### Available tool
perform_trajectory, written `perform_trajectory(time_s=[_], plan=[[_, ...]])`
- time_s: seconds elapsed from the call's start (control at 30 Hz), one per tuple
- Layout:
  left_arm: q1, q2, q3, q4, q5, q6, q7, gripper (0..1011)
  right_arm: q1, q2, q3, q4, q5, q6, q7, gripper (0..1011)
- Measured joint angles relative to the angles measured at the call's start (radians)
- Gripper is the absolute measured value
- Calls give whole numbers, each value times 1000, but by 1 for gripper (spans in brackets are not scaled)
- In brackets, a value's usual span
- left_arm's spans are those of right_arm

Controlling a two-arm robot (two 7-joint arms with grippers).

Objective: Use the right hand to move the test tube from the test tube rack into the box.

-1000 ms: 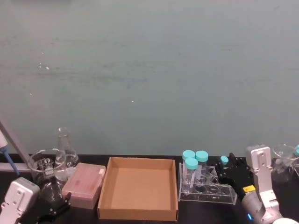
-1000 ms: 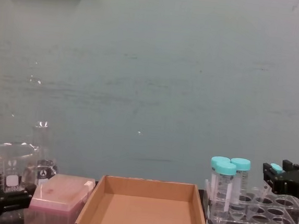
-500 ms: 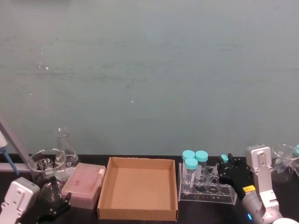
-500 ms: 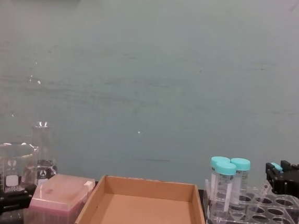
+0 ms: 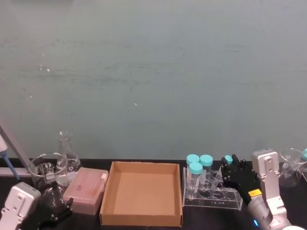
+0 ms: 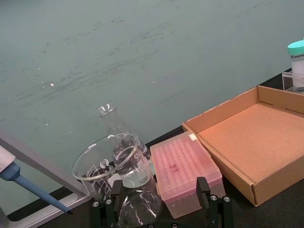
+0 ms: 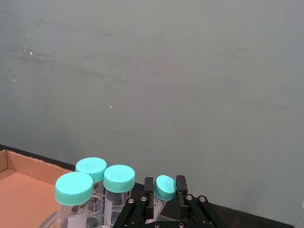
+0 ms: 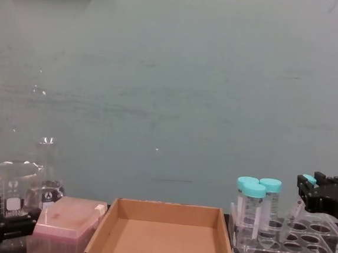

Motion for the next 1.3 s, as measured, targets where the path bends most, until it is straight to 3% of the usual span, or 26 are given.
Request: perform_trajectory(time_s=[0.8,1.3], plan=[[0,0,0,0,0,0,0,1000,-60,0,98,-199,-6,-2,32,281],[0,0,0,0,0,0,0,1000,-48,-21,135,-301,-5,-21,84,281]])
